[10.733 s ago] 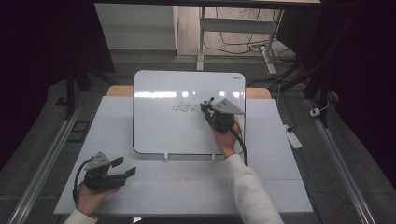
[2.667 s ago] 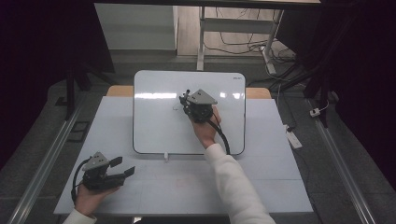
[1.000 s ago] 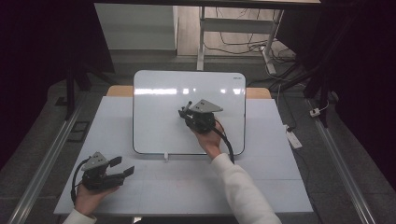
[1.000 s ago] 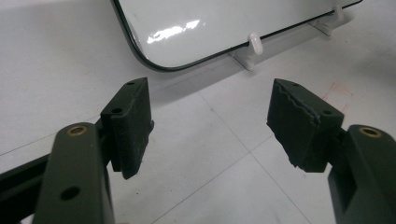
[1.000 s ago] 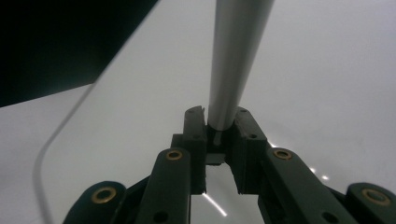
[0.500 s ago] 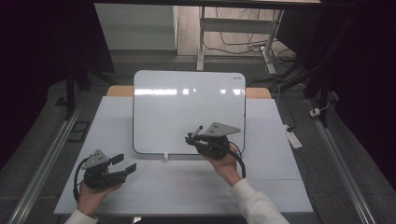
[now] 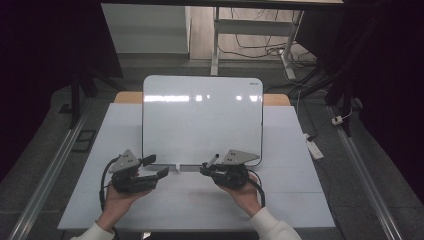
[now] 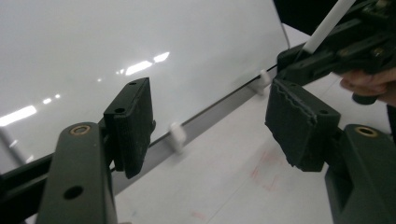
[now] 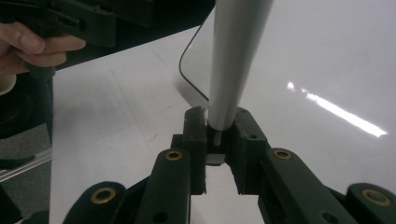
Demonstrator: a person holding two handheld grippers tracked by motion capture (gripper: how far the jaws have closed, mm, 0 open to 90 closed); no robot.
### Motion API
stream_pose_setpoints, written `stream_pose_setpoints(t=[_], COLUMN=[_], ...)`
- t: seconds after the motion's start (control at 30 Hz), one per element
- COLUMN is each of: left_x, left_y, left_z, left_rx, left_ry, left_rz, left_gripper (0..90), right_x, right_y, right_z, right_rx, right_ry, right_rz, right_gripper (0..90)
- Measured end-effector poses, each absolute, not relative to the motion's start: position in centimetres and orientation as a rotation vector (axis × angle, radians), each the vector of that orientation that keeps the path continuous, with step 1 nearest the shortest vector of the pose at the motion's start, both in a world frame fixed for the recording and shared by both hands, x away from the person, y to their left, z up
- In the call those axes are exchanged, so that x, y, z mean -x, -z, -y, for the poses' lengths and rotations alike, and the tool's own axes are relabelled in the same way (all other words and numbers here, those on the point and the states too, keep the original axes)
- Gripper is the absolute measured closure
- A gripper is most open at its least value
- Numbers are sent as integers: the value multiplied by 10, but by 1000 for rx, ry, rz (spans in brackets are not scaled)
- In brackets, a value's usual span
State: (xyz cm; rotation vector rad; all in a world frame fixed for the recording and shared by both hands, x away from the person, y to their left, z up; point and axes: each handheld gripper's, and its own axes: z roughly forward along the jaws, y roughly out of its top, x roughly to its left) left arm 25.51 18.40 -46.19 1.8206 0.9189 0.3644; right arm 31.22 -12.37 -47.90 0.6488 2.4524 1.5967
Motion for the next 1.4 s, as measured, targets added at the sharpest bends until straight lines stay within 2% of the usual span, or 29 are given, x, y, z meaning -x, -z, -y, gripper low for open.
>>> stream_pose_setpoints(t=[0.33, 0.67, 0.87, 1.07, 1.4], left_x=[-261, -273, -280, -282, -279], left_y=[443, 447, 453, 454, 452], left_z=[-147, -130, -120, -114, -108], left_rx=[-1825, -1855, -1877, -1892, -1927], left_ry=[-320, -213, -120, -78, -93], left_rz=[-799, -741, -694, -635, -586], left_gripper=[350, 406, 490, 649, 665], right_x=[-305, -303, -303, -305, -304], right_y=[481, 484, 485, 486, 486], right_z=[115, 107, 105, 106, 102], right_rx=[-624, -595, -586, -619, -621], right_ry=[-1623, -1644, -1658, -1666, -1681], right_rz=[-2492, -2532, -2549, -2556, -2580], right_gripper=[772, 771, 771, 771, 771])
